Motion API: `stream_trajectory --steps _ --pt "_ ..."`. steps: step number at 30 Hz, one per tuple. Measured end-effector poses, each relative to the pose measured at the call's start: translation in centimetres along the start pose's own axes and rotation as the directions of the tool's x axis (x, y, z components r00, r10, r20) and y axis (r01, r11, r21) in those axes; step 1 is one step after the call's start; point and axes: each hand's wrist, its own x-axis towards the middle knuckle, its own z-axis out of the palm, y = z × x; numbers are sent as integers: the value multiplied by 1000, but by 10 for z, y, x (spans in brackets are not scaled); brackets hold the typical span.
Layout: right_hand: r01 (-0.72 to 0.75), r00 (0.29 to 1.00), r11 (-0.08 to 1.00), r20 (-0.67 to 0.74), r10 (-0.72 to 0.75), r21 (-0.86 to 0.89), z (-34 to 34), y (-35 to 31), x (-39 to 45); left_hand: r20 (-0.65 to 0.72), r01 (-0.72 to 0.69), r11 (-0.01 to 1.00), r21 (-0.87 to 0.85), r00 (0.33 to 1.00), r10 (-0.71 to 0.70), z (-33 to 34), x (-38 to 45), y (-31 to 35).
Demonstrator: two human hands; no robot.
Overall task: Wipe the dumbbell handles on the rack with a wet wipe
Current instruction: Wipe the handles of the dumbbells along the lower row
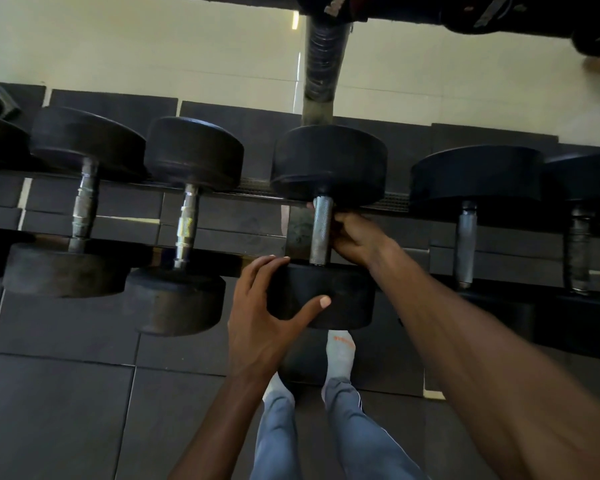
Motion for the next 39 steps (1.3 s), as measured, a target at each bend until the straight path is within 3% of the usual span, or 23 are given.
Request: stream_trajectory --steps 4,10,16,21,24,30,33,36,39 --pt "3 998 997 59 -7 71 2 -4 -5 -9 2 1000 -3 1000 -2 1 0 2" --pt "29 999 962 45 -17 -270 -9 -19 -8 6 11 1000 12 1000 -11 0 0 5" --pt "-94 990 860 44 134 -501 -35 -8 -23 21 12 1000 -6 1000 -12 0 0 3" --pt "92 993 946 96 -65 -312 -22 -15 -13 16 9 1000 -9 1000 -9 -1 0 4" --pt "62 992 978 123 -37 -200 -25 -18 -6 21 20 1000 -18 1000 -19 -1 -1 5" --pt "7 982 934 178 61 -357 -32 -17 -20 14 21 1000 -17 1000 -20 0 0 5" --pt "35 993 946 116 3 -323 -14 -23 -24 13 24 999 -21 1000 -24 0 -1 5" --pt "28 994 980 -95 -48 -198 5 -24 -6 11 15 1000 -16 1000 -14 -1 0 5" --pt "-5 996 988 -93 -9 -157 2 -9 -2 8 19 1000 -24 1000 -19 0 -1 5"
